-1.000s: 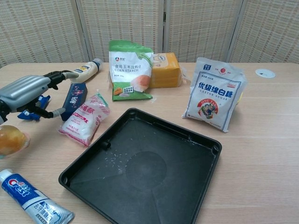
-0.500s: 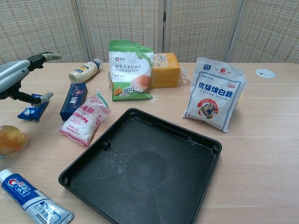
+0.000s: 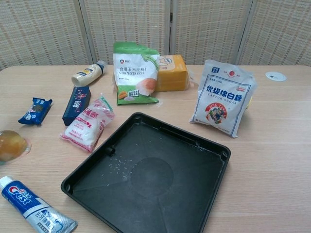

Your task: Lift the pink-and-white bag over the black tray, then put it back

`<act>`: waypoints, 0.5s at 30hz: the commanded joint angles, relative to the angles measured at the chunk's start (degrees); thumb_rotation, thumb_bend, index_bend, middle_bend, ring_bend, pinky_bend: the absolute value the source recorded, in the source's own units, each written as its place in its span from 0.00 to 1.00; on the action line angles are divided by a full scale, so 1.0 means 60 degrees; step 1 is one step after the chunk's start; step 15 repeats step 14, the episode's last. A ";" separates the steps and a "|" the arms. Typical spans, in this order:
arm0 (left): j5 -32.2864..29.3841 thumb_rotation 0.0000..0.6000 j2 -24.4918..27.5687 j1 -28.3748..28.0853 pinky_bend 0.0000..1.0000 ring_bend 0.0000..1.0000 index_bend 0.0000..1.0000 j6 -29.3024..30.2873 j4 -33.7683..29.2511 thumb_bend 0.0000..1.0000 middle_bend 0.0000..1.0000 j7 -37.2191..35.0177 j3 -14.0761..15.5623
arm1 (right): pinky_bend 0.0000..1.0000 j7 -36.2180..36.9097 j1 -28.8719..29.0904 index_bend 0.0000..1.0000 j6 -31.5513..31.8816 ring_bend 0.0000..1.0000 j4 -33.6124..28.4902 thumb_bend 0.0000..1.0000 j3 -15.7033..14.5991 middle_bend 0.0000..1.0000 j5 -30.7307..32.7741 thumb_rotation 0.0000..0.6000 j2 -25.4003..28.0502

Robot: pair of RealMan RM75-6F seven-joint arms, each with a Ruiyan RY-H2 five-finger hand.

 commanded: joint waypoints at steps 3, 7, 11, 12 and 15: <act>0.0214 1.00 0.0460 0.0930 0.10 0.07 0.06 0.1041 -0.0813 0.43 0.05 0.0502 0.0379 | 0.03 0.0330 0.0115 0.07 -0.0057 0.05 0.0175 0.34 -0.0093 0.09 -0.0154 1.00 -0.0108; 0.0462 1.00 0.0564 0.1391 0.10 0.07 0.06 0.1500 -0.1114 0.43 0.05 0.0746 0.0640 | 0.02 0.0611 0.0189 0.08 -0.0066 0.05 0.0237 0.34 -0.0150 0.09 -0.0271 1.00 -0.0133; 0.0619 1.00 0.0716 0.1756 0.09 0.07 0.06 0.1621 -0.1450 0.43 0.05 0.0903 0.0946 | 0.03 0.0695 0.0269 0.08 -0.0147 0.05 0.0285 0.34 -0.0191 0.09 -0.0302 1.00 -0.0148; 0.0680 1.00 0.0745 0.1847 0.09 0.07 0.06 0.1670 -0.1521 0.43 0.05 0.0924 0.1002 | 0.02 0.0716 0.0294 0.08 -0.0169 0.05 0.0289 0.34 -0.0199 0.09 -0.0307 1.00 -0.0149; 0.0779 1.00 0.0749 0.1962 0.08 0.07 0.06 0.1736 -0.1571 0.43 0.05 0.0923 0.1063 | 0.02 0.0718 0.0331 0.08 -0.0172 0.05 0.0289 0.34 -0.0197 0.09 -0.0325 1.00 -0.0155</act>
